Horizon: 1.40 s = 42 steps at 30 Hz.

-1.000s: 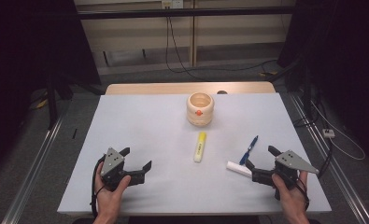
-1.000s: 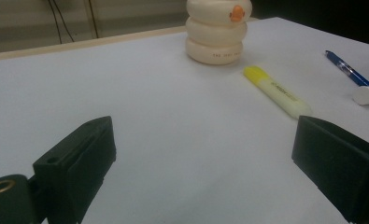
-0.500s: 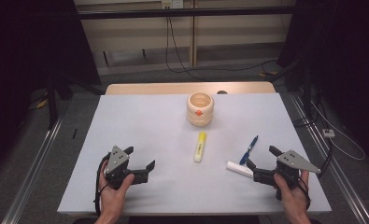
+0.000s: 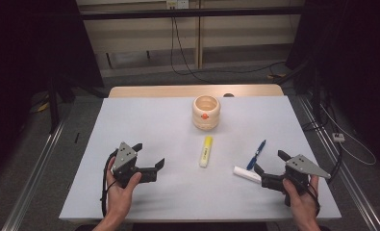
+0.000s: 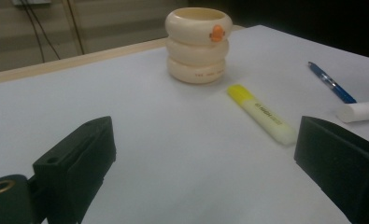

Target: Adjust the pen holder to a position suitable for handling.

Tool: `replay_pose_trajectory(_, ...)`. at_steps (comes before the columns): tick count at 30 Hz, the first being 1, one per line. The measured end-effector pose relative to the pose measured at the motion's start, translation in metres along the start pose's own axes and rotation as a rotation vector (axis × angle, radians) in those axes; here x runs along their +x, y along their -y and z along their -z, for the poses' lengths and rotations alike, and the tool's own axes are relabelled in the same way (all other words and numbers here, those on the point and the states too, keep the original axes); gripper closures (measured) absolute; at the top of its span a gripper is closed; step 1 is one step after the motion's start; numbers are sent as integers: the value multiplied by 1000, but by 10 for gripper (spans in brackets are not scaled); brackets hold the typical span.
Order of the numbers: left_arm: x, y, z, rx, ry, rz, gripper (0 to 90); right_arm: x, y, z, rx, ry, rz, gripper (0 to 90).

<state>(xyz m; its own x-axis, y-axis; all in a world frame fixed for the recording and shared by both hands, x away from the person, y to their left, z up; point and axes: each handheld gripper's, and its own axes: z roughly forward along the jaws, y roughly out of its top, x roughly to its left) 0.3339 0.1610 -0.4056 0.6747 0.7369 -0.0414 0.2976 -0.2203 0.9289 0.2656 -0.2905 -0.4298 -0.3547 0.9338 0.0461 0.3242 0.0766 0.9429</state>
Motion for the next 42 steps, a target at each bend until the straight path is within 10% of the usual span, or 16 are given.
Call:
replay_pose_trajectory(18,-6,-42,-48,25,84,9,69,0,0,2,5,12,0,27)
replay_pose_trajectory(42,18,-93,-125,58,107,-1,94,0,1,3,12,6,5,24)
